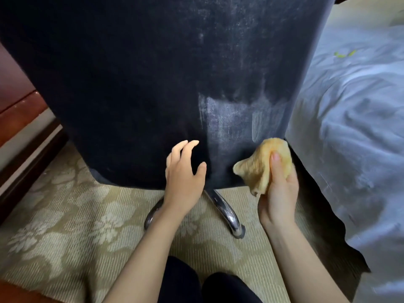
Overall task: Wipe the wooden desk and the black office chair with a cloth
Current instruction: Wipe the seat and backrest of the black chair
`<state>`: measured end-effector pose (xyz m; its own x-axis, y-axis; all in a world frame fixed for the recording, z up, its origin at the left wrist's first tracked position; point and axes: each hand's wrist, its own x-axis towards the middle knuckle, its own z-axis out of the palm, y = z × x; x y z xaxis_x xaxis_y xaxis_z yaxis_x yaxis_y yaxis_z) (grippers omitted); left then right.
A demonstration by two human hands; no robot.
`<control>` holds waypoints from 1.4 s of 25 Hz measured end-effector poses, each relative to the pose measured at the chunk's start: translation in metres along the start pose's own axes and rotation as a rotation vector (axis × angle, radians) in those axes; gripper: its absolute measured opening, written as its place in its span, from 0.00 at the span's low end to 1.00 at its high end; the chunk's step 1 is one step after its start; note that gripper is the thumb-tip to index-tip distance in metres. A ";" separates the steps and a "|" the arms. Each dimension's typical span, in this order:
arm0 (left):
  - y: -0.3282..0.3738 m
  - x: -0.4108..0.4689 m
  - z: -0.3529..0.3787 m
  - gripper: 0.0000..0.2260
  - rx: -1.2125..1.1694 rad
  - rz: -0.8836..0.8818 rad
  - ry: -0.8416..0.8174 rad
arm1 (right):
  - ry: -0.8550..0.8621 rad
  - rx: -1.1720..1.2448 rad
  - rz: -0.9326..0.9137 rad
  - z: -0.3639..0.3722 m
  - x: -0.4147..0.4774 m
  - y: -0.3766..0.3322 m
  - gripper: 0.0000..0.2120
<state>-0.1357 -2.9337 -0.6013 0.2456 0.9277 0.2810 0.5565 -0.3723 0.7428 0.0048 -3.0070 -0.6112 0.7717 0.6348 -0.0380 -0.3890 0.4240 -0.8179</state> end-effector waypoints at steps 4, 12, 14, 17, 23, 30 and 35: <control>0.004 0.008 -0.007 0.27 0.115 0.112 0.174 | 0.033 -0.383 -0.760 0.057 0.024 -0.021 0.09; -0.012 0.026 -0.013 0.46 0.457 0.145 0.143 | -0.151 -0.845 -1.577 0.125 0.073 0.004 0.09; -0.016 0.028 -0.012 0.47 0.495 0.141 0.151 | -0.245 -0.867 -1.660 0.113 0.083 0.016 0.10; -0.019 0.030 -0.007 0.46 0.563 0.128 0.173 | -0.504 -1.052 -1.719 0.072 0.089 0.046 0.10; -0.013 0.031 -0.007 0.44 0.682 0.130 0.158 | -1.026 -1.390 -1.763 -0.013 0.104 0.083 0.16; -0.006 0.029 -0.014 0.43 0.775 0.113 0.125 | -1.082 -1.341 -2.003 0.016 0.125 0.017 0.15; -0.001 0.028 -0.012 0.42 0.767 0.102 0.119 | -0.763 -1.213 -1.998 0.072 0.111 -0.044 0.11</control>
<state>-0.1391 -2.9075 -0.5867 0.2621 0.8684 0.4210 0.9393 -0.3296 0.0950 0.0716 -2.9086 -0.5387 -0.6282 0.2659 0.7312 0.7721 0.3294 0.5435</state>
